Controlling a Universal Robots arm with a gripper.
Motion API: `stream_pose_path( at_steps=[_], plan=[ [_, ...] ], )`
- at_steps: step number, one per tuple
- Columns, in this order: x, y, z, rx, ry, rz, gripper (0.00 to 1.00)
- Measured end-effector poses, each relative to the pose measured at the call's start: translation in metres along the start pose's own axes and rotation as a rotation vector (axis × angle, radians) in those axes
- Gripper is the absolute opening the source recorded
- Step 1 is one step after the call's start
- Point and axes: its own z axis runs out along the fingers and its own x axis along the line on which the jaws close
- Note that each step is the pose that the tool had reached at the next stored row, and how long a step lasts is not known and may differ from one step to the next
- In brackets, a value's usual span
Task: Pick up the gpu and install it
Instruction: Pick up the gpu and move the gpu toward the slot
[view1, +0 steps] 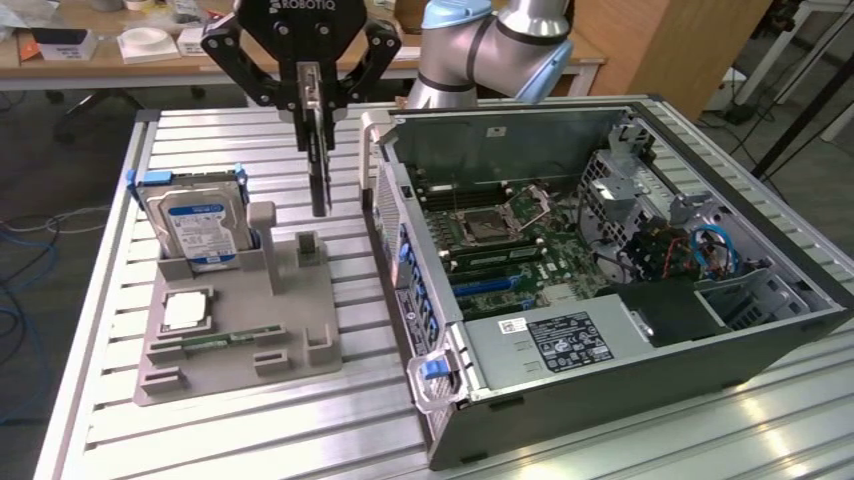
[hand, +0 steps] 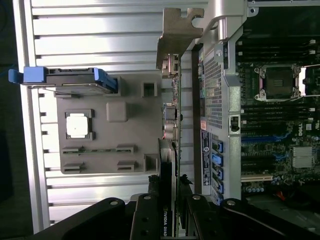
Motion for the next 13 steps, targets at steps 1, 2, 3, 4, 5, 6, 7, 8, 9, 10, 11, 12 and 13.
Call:
stream_pose_path(
  at_steps=[1, 2, 3, 4, 5, 6, 7, 8, 9, 10, 11, 12, 13],
  plan=[
    [-0.0009, 0.0001, 0.0001, 0.0000, 0.0000, 0.000, 0.26],
    [-0.0019, 0.0001, 0.0001, 0.0000, 0.0000, 0.000, 0.26],
    [-0.0029, 0.0002, 0.0001, 0.0000, 0.0000, 0.000, 0.26],
    [-0.0038, 0.0002, 0.0001, 0.0000, 0.0000, 0.000, 0.26],
    [-0.0046, 0.0003, 0.0001, 0.0000, 0.0000, 0.000, 0.26],
    [-0.0054, 0.0004, 0.0002, 0.0000, 0.0000, 0.000, 0.26],
    [-0.0062, 0.0004, 0.0002, 0.0000, 0.0001, 0.000, 0.26],
    [-0.0069, 0.0005, 0.0002, 0.0000, 0.0000, 0.000, 0.26],
    [-0.0075, 0.0005, 0.0003, 0.0000, 0.0000, 0.000, 0.26],
    [-0.0080, 0.0005, 0.0003, 0.0000, -0.0001, 0.000, 0.26],
    [-0.0086, 0.0006, 0.0003, 0.0000, 0.0000, 0.000, 0.26],
    [-0.0091, 0.0006, 0.0004, 0.0000, 0.0000, 0.000, 0.26],
    [-0.0095, 0.0006, 0.0004, -0.0001, -0.0001, 0.000, 0.26]
  ],
)
